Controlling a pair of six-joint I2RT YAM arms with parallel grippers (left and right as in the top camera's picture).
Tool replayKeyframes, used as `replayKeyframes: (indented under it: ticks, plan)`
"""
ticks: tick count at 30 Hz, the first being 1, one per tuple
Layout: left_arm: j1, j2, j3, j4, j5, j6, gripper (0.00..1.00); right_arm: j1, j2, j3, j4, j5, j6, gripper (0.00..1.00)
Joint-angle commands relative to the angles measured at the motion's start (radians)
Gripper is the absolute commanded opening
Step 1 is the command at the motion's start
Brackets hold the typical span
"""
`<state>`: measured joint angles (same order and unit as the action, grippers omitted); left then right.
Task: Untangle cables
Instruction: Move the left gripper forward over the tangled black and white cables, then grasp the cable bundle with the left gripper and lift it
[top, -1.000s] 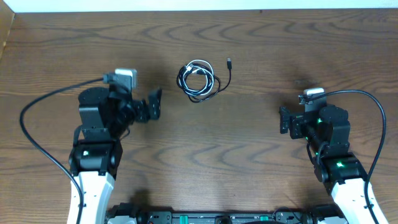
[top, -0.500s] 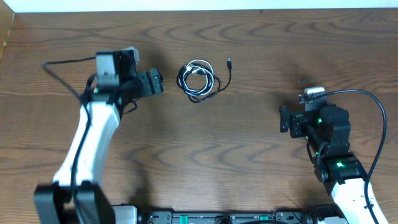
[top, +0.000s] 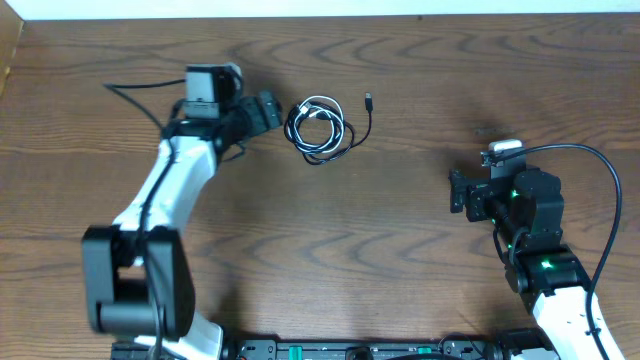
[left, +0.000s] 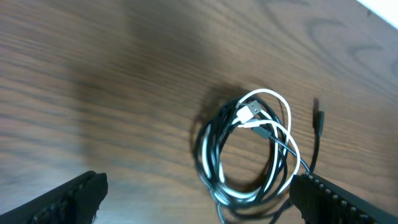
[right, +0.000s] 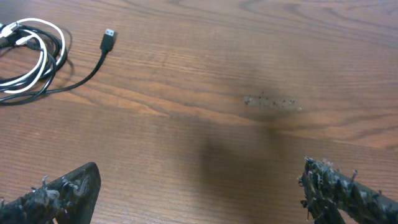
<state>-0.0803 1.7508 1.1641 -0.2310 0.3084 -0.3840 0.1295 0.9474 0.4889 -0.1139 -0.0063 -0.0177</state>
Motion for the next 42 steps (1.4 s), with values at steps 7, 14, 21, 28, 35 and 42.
replayKeyframes:
  ticks: [7, 14, 21, 28, 35, 42]
  plan:
    - [-0.123, 0.177, 0.015, 0.050, -0.066, -0.200, 0.99, 0.003, -0.001, 0.016, 0.002, 0.007, 0.010, 0.99]
    - [-0.178, 0.234, 0.015, 0.038, -0.087, -0.223, 0.67, 0.003, -0.001, 0.016, 0.006, 0.007, 0.010, 0.99]
    - [-0.203, 0.235, 0.015, -0.036, -0.114, -0.222, 0.20, 0.003, -0.001, 0.016, 0.006, 0.007, 0.010, 0.99]
    - [-0.216, 0.178, 0.015, -0.159, -0.098, 0.002, 0.08, 0.003, 0.000, 0.016, 0.028, -0.145, 0.010, 0.99]
    - [-0.316, 0.116, 0.015, -0.245, -0.021, 0.235, 0.08, 0.003, 0.041, 0.016, 0.100, -0.346, 0.010, 0.99]
    - [-0.429, 0.116, 0.016, -0.272, 0.037, 0.253, 0.10, 0.003, 0.106, 0.016, 0.152, -0.427, 0.077, 0.99]
